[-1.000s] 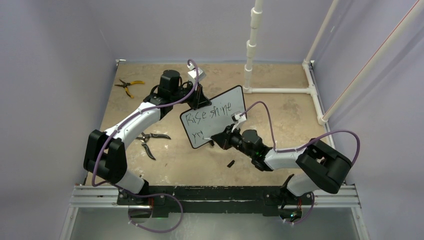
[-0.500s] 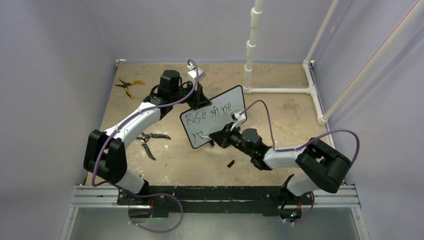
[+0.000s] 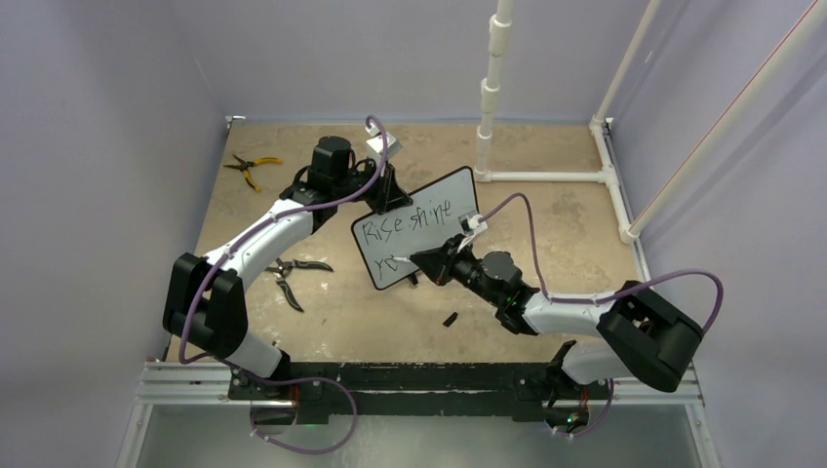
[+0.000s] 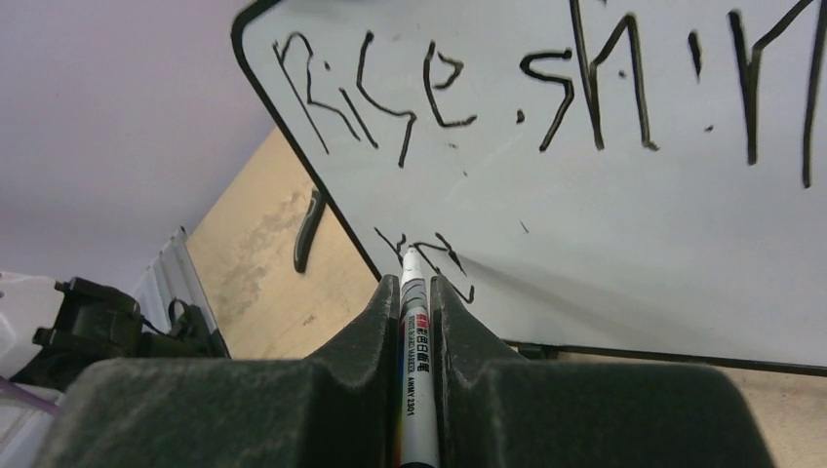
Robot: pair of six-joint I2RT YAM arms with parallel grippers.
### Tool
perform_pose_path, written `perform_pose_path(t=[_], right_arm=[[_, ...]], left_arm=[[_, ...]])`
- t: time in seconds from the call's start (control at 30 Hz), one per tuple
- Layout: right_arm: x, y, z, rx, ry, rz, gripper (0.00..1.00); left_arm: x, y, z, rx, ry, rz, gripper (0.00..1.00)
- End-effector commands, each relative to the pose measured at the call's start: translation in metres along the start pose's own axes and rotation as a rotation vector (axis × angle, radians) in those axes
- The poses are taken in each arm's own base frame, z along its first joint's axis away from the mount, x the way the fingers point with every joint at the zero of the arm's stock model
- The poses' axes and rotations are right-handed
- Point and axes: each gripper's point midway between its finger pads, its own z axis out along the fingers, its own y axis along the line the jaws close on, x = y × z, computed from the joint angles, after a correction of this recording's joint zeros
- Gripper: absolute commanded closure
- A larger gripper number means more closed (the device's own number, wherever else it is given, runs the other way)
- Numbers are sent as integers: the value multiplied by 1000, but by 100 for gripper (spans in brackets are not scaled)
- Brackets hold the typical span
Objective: Write a sentence on the whiteboard
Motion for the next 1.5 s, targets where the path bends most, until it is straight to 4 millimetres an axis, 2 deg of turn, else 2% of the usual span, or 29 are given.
perform_pose_path(t=[0.0,0.27,0.53,0.73,1.0,1.17,1.3,1.47], right_arm=[[-19,-3,-1,39,-65,-8,100],[-29,-17,4,84,-82,-20,100],[-29,-15,10,59,-73,-33,100],[-19,-24,8,88,-43,-35,100],[4,-38,-5,130,13,-21,100],[8,-46,-5,164,22,-26,100],[5,-47,-7,181,15,-20,100],[-12,-45,-6,201,-29,-24,100]], left_arm=[[-10,-11,-5,23,-29,39,100],[-9,-10,-5,21,-28,41,100],[-9,-10,-5,21,-26,40,100],[-8,-10,-5,20,-26,39,100],[-9,-10,-5,22,-27,38,100],[-8,-10,-5,22,-27,37,100],[-9,-10,-5,23,-28,38,100],[-9,-11,-5,24,-29,39,100]])
